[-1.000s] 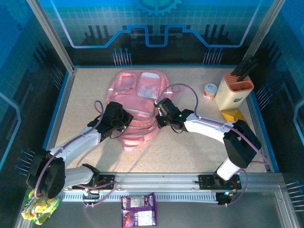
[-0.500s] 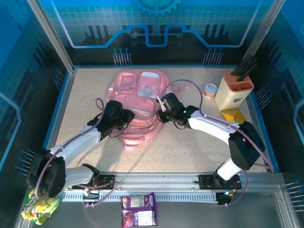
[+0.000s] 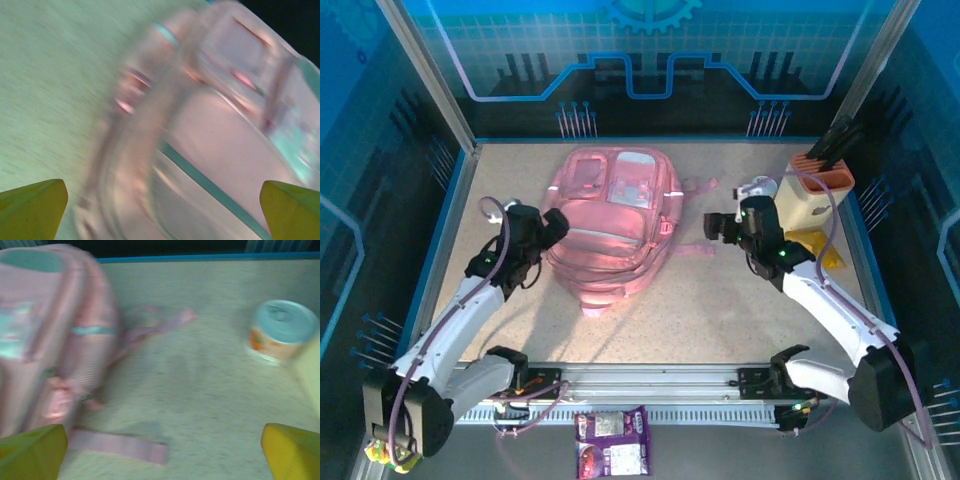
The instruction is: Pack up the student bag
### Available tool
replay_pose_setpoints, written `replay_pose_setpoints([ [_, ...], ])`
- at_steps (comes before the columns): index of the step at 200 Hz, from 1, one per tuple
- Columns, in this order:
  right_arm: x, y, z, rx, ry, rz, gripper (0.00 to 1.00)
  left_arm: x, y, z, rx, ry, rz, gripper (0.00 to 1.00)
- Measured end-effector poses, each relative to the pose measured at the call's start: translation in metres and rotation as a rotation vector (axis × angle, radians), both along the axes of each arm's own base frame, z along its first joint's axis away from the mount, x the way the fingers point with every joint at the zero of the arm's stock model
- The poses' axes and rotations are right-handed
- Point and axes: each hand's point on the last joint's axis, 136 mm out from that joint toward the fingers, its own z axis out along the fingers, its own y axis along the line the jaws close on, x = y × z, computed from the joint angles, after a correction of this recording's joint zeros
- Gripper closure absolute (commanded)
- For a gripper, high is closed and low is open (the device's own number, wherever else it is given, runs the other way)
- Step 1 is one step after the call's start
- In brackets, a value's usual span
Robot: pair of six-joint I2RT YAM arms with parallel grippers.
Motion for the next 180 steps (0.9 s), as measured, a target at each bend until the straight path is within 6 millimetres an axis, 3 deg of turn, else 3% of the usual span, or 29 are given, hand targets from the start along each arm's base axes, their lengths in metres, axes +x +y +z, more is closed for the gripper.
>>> replay_pose_setpoints([
  [22,0.003,-0.051,-0.034,-0.042,0.009,-0.146,0.00,0.005,0.040,-0.029,0.221,0.023,0.066,0.01],
  [39,0.010,-0.081,-0.055,-0.073,0.009,-0.221,0.00,0.011,0.050,-0.061,0.358,0.065,0.025,0.01],
  [56,0.020,-0.095,-0.071,-0.112,-0.012,-0.235,0.00,0.021,0.053,-0.086,0.460,0.089,-0.037,0.01],
  [101,0.028,-0.086,-0.100,-0.119,-0.100,-0.098,0.00,0.047,0.041,-0.104,0.561,-0.105,-0.172,0.01],
  [137,0.027,-0.068,-0.126,-0.098,-0.117,0.031,0.01,0.059,0.028,-0.096,0.568,-0.235,-0.250,0.01],
  [154,0.034,-0.065,-0.117,-0.101,-0.146,0.047,0.00,0.061,0.024,-0.094,0.566,-0.251,-0.277,0.01],
  [180,0.043,-0.062,-0.103,-0.113,-0.199,0.056,0.00,0.070,0.032,-0.086,0.549,-0.260,-0.244,0.01],
])
